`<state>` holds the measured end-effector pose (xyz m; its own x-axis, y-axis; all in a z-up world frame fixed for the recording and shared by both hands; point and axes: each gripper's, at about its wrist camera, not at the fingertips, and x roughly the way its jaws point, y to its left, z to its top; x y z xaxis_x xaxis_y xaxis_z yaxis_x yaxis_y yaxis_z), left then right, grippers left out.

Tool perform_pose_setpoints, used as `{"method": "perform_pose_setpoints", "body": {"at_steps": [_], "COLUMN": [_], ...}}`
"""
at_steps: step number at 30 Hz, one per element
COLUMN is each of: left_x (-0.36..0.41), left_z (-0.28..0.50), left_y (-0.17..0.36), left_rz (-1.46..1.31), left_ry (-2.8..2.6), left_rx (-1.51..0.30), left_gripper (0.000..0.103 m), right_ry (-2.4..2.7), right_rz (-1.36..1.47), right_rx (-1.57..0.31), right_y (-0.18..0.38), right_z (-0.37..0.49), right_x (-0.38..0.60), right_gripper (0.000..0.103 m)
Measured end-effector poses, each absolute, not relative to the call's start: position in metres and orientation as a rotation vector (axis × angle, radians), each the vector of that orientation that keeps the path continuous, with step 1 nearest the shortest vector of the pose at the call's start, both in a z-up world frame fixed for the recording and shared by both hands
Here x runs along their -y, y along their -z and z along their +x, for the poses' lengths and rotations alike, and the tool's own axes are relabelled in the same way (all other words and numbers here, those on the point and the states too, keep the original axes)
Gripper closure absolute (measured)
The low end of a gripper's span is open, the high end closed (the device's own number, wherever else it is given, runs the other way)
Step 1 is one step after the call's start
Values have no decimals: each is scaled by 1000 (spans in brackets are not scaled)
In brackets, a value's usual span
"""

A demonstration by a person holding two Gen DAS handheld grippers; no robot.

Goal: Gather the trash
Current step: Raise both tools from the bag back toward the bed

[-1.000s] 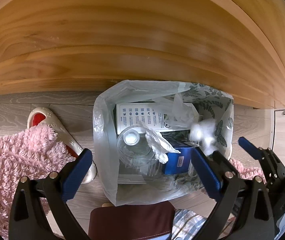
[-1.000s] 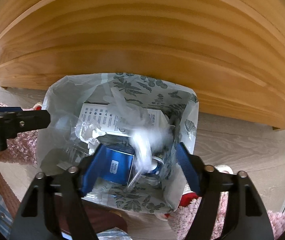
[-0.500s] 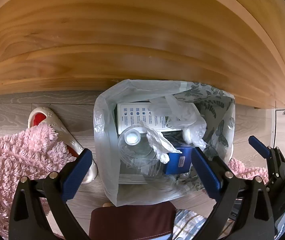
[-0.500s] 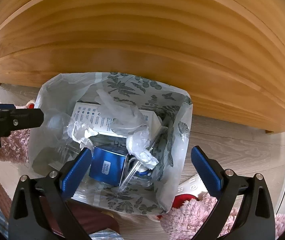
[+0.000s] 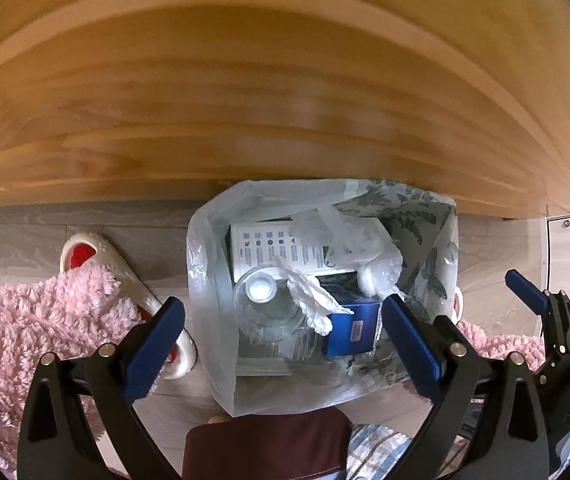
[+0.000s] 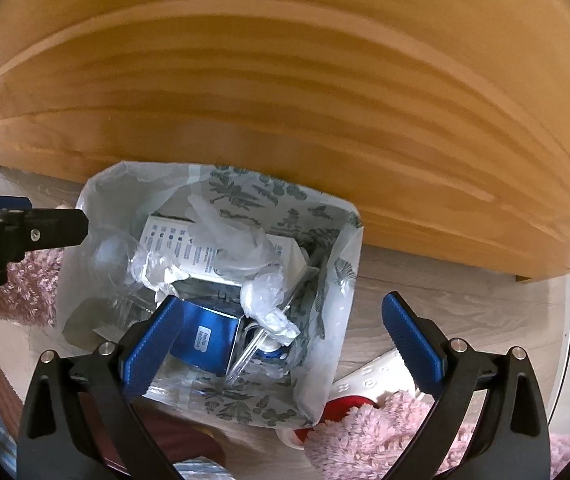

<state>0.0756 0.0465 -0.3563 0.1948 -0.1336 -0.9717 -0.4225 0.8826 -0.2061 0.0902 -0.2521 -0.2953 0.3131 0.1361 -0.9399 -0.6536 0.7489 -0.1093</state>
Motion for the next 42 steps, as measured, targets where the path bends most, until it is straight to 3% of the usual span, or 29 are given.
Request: {"method": "perform_pose_setpoints", "body": {"at_steps": [26,42], "left_x": [-15,-4], "left_z": [50,30], "left_y": [230,169], "left_rz": [-298,-205], "left_ry": [-29,-7], "left_rx": [-884,-688], "left_gripper": [7,7], "right_ry": [-559,-572], "right_rz": [-309,-224], "right_rx": [-919,-776], "right_y": [205,155], "right_z": [84,79], "right_x": [292,308], "right_gripper": [8,8]}}
